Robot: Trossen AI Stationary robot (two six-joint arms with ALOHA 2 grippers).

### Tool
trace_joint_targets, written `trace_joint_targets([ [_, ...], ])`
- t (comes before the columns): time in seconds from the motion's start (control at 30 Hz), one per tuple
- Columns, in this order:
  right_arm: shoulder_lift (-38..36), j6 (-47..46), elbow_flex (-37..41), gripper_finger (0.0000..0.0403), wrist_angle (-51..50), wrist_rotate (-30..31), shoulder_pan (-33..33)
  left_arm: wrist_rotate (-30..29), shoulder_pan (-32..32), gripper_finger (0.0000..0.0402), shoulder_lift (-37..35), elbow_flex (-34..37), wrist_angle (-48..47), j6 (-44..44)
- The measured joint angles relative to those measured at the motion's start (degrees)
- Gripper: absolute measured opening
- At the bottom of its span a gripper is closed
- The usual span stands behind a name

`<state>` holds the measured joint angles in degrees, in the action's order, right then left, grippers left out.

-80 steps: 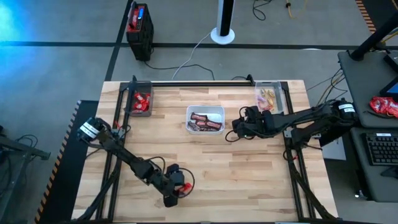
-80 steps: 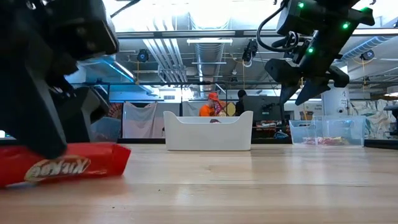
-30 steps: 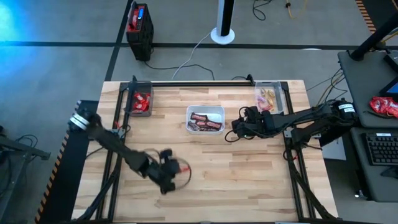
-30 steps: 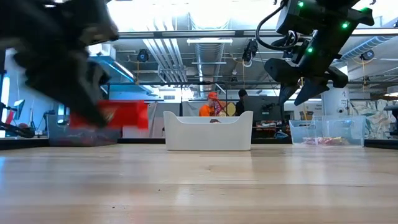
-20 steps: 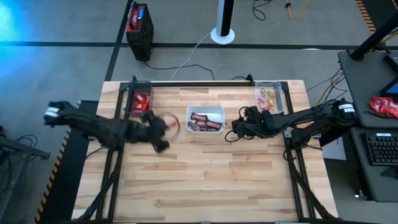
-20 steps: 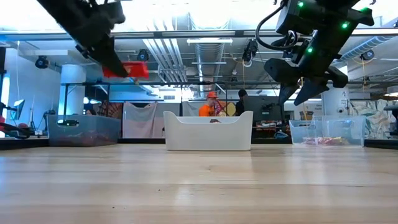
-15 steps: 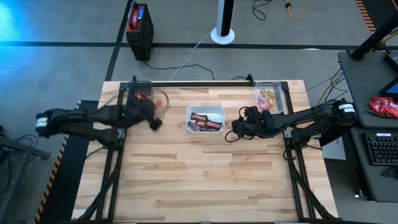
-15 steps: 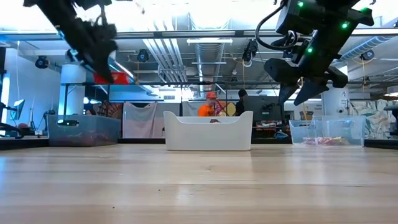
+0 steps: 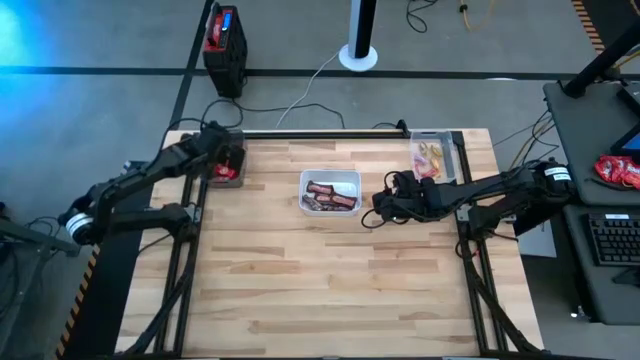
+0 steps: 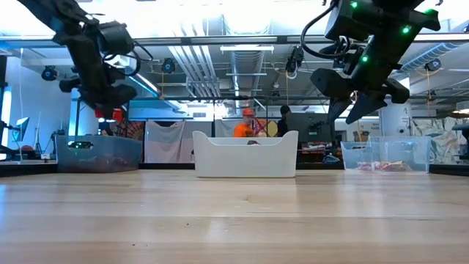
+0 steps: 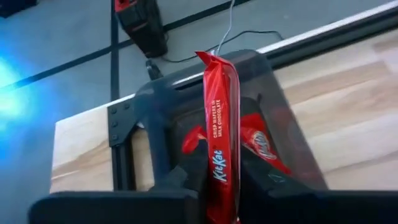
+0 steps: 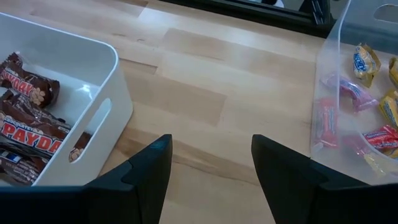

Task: Sort candy by brand, put in halloween buckets
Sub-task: Put the red chocolate bar into the black bin, then return to Home Position

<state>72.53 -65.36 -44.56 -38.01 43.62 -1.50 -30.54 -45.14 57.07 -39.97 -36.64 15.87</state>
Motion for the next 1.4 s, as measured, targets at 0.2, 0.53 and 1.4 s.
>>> trace_joint_targets([
  [0.2,0.00,0.70,0.00,0.0215,0.02,-0.06,0.00,-1.95,-0.77,0.0111,3.06,0.00,0.39,-0.08],
  [0.53,0.00,5.12,0.00,0.0215,0.02,0.00,0.00,-0.78,-0.53,0.0203,1.71,0.00,0.04,0.07],
  [1.4,-18.15,65.25,6.17,0.0215,40.06,5.17,-22.78,-4.64,61.09,0.0203,-54.34,23.65,31.66,-24.04],
])
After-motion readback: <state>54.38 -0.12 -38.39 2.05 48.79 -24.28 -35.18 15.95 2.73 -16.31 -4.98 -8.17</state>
